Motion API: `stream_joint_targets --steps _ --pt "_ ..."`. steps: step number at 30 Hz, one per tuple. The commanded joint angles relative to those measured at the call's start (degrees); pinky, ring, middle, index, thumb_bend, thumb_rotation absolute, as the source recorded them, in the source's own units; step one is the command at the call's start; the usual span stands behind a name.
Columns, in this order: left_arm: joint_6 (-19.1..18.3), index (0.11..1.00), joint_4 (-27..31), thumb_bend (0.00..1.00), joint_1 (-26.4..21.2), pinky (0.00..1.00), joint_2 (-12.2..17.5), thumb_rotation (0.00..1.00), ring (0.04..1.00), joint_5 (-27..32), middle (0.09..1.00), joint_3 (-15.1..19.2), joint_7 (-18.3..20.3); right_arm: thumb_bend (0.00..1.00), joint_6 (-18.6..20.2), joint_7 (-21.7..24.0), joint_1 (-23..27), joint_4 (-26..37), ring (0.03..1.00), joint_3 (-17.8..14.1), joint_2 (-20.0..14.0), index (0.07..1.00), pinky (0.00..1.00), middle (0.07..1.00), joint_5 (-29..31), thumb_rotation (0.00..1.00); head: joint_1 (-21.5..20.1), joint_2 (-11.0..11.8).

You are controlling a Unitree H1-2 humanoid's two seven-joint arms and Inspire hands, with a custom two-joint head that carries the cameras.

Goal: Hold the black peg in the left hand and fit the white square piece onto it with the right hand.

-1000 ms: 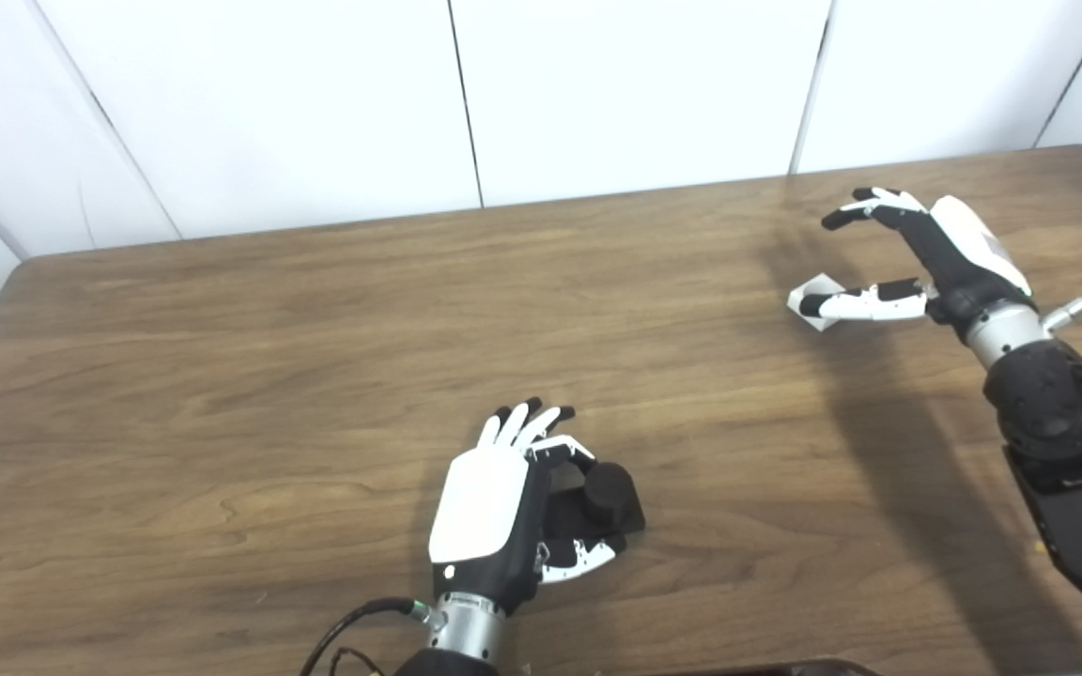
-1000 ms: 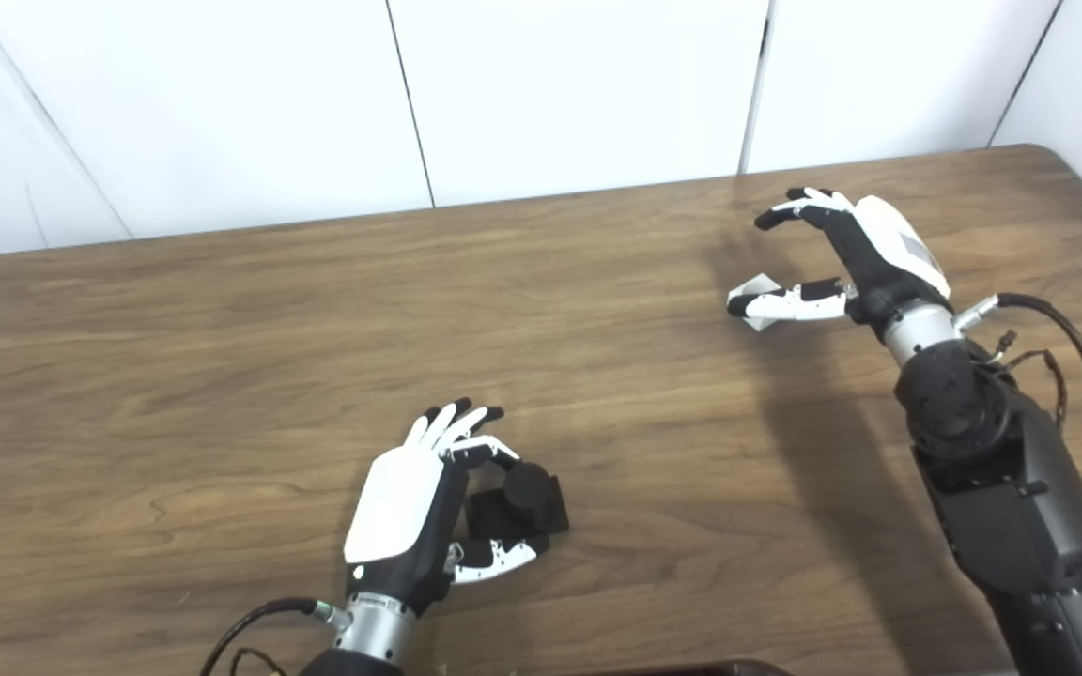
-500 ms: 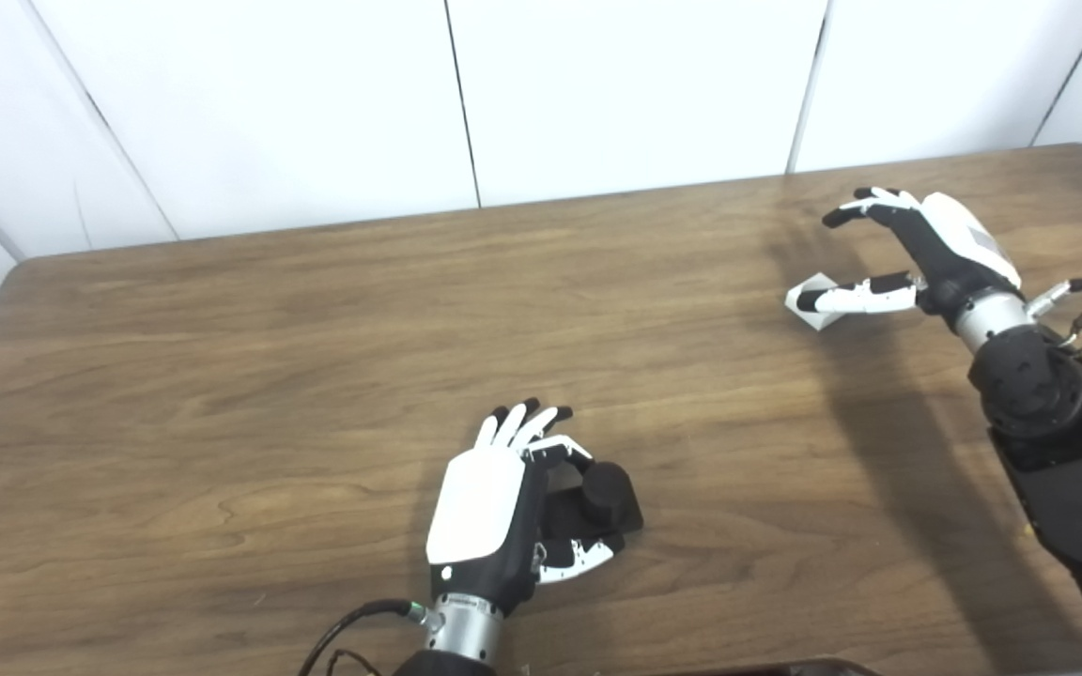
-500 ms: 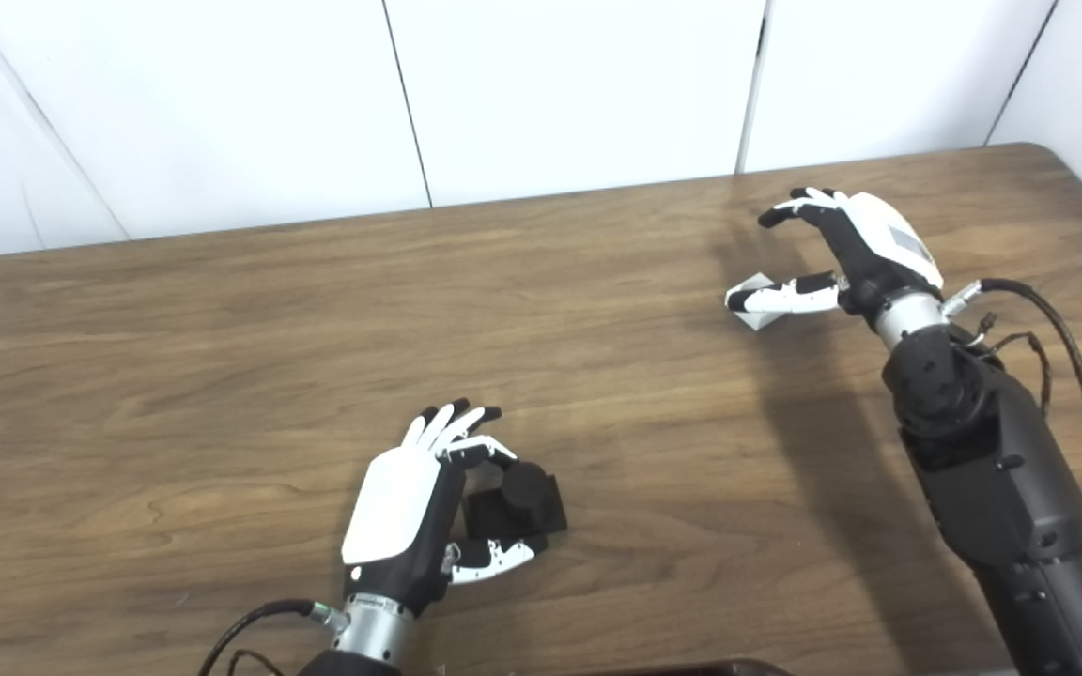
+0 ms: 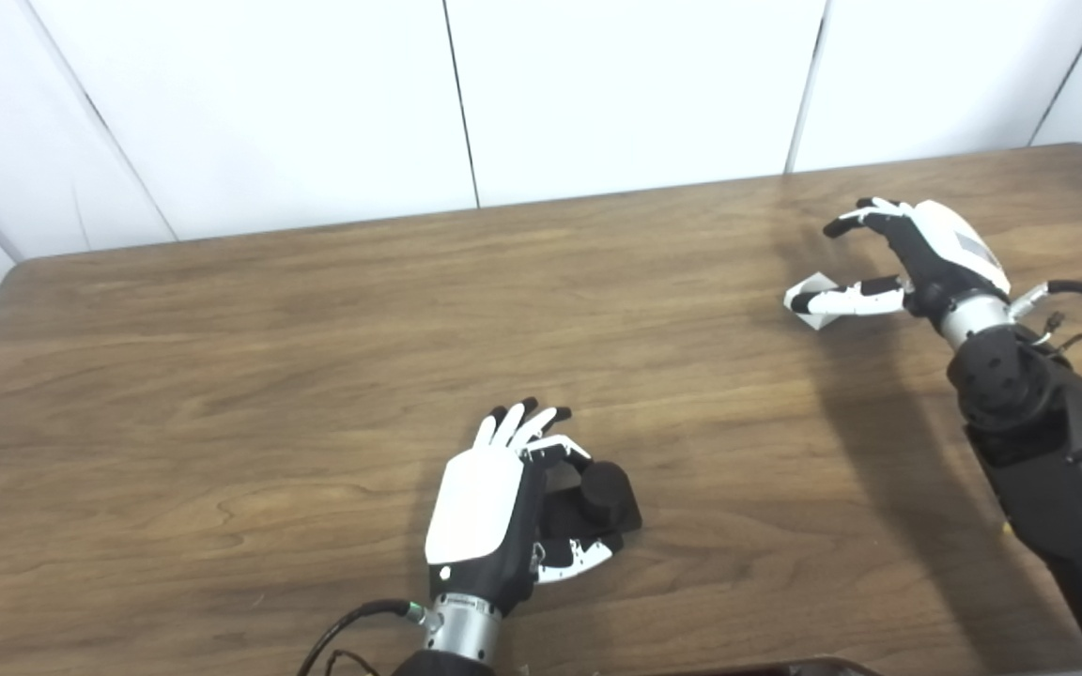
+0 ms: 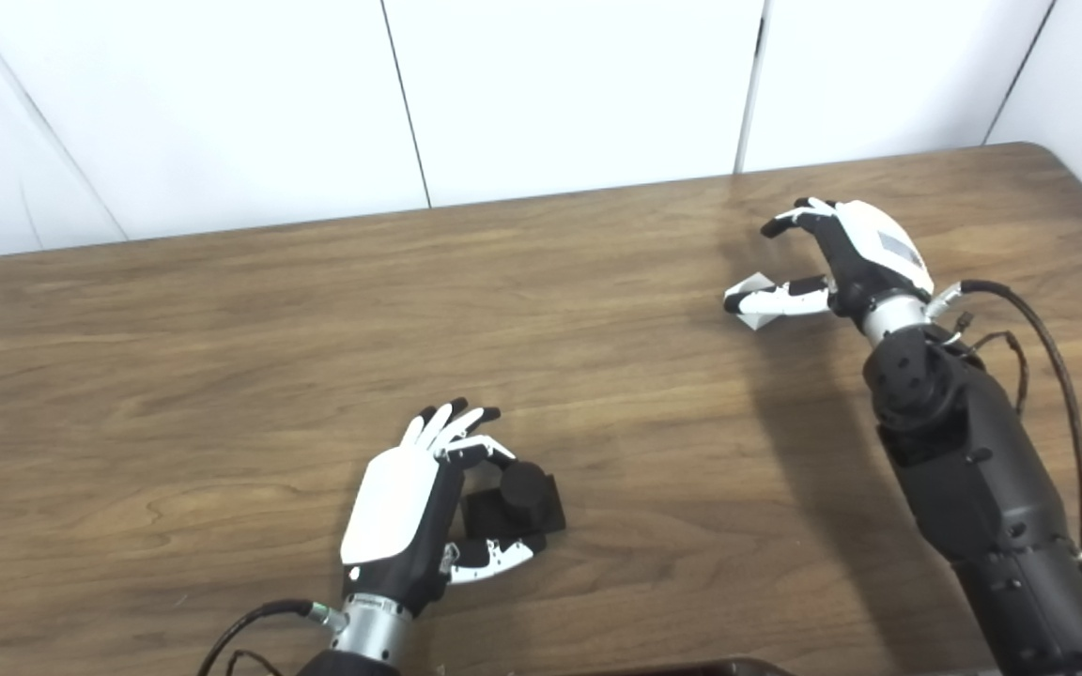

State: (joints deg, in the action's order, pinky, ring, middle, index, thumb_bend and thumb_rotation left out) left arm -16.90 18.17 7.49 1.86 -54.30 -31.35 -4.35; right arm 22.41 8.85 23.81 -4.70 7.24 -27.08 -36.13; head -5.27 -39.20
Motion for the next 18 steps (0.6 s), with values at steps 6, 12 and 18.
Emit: stream_joint_targets --steps 6,12,18 --pt "-0.6 0.49 -0.1 0.52 4.0 0.99 -0.4 0.08 0.961 -0.7 0.881 0.8 0.0 0.93 0.3 -3.7 3.8 -1.9 0.972 0.3 0.5 0.697 0.91 0.914 -2.8 0.44 -0.2 0.1" --pt "-0.5 0.49 0.2 0.52 3.9 0.98 -0.3 0.08 0.961 -0.9 0.881 0.8 0.1 0.93 0.4 -6.3 3.8 -3.7 0.969 1.0 1.7 0.678 0.93 0.904 -4.7 0.44 -0.5 0.1" --pt "0.0 0.49 -0.1 0.52 3.8 0.99 -0.3 0.08 0.965 -0.5 0.882 1.1 -0.3 0.94 1.8 -9.2 4.2 -6.0 0.962 2.2 2.7 0.678 0.93 0.897 -7.5 0.45 -0.6 0.2"
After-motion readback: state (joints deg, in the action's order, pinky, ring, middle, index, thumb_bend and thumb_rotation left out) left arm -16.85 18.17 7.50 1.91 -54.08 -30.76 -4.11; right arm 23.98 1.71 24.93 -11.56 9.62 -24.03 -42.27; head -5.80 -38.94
